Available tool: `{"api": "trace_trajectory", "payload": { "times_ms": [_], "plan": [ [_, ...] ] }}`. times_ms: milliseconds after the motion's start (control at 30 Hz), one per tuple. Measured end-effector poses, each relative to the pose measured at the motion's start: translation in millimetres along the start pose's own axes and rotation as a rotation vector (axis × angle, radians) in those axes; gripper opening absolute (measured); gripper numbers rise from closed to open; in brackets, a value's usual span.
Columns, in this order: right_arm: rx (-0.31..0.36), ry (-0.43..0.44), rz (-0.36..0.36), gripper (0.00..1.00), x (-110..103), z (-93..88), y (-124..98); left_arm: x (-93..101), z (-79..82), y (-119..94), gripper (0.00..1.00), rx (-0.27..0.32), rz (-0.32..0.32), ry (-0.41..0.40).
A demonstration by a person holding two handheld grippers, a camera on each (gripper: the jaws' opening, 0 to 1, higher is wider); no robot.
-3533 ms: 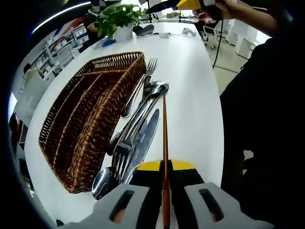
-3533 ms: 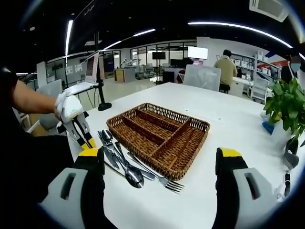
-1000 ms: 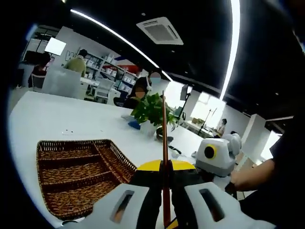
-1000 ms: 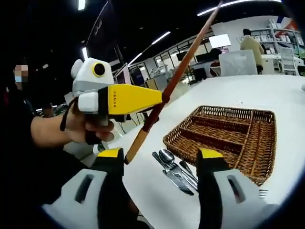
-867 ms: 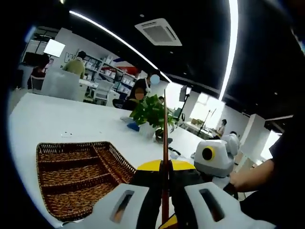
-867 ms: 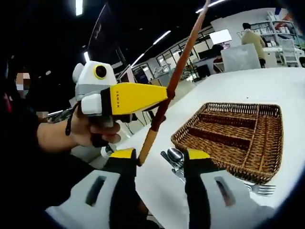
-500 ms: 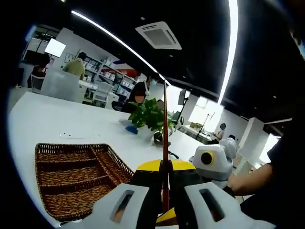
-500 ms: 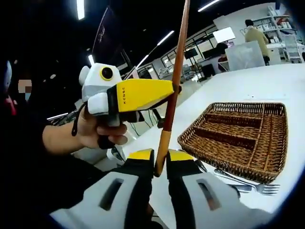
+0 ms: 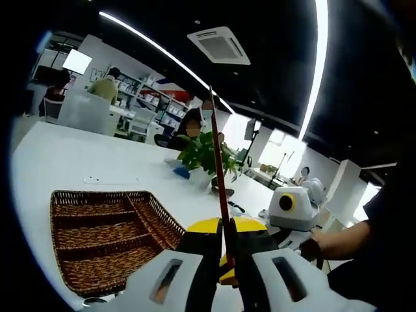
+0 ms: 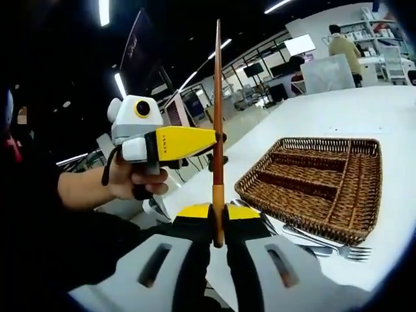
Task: Arrange the knives, forks, and spoons in their matching storage slots by inserting each utensil handle-first until every utensil is classified and aligned in the correct compartment
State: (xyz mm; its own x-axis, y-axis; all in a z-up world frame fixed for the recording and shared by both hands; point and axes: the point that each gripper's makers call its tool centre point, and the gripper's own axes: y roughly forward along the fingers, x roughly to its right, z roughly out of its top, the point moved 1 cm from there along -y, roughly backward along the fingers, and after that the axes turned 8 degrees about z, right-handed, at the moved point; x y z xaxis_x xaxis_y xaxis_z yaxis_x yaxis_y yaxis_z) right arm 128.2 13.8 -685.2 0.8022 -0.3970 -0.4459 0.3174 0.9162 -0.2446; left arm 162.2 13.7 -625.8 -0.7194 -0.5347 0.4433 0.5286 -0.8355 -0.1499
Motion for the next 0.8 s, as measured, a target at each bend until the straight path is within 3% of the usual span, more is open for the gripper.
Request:
{"api": "trace_trajectory", "payload": {
  "times_ms": [333, 433, 633, 800],
  "plan": [
    [-0.112, -0.02, -0.041, 0.05, 3, 0.1, -8, -0.2, 0.6, -4, 0.05, -0.012, -0.001, 0.067],
    [-0.142, 0.001, -0.073, 0.05, 10, -2.7, -12, -6.2, 3.5, -7, 0.17, -0.002, 0.028, 0.139],
    [-0.21, 0.028, -0.165, 0.05, 24, -9.2, -24, -31.9, 4.9, -18, 0.42, -0.032, 0.156, 0.268],
    [-0.219, 0.058, -0.211, 0.05, 36, -6.5, -35, -53.1, 8.4, -31, 0.67, -0.051, 0.269, 0.381]
  ]
}}
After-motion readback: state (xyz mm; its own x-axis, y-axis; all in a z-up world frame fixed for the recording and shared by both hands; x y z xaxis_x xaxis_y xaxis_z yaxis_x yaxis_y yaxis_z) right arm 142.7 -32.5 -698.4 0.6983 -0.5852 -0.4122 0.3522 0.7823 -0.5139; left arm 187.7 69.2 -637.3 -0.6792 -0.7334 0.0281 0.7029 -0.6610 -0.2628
